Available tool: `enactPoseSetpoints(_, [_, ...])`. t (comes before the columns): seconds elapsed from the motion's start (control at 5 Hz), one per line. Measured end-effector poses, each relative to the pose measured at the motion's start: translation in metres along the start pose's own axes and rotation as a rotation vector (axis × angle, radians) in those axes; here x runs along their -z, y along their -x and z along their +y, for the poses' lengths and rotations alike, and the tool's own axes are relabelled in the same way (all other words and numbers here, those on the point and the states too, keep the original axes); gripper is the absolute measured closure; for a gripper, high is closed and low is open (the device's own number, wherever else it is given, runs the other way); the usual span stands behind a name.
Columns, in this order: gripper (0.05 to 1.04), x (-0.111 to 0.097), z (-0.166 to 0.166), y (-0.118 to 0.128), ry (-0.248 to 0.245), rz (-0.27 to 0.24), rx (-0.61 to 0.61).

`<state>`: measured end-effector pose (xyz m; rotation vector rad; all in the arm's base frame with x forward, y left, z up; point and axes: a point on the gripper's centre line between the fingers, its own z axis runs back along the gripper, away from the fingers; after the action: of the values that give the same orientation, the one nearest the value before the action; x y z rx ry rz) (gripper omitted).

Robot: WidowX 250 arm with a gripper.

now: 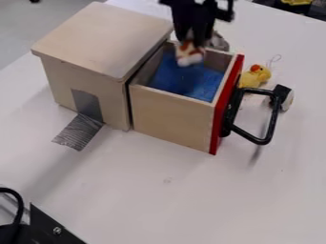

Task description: Sortir le jouet dans le tiroir et le mettre sur la table.

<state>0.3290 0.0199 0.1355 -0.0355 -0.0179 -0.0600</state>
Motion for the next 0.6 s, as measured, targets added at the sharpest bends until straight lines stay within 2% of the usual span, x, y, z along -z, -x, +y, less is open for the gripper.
enactPoseSetpoints(0.2, [0.782,-0.017,0.024,0.013,0.003,0.004,-0.003])
enactPoseSetpoints(0.4, [0.801,-0.024,0.051,0.037,0.023,0.022,-0.039])
enactPoseSetpoints(0.6, [0.809,-0.029,0.075,0.055,0.025,0.017,-0.074])
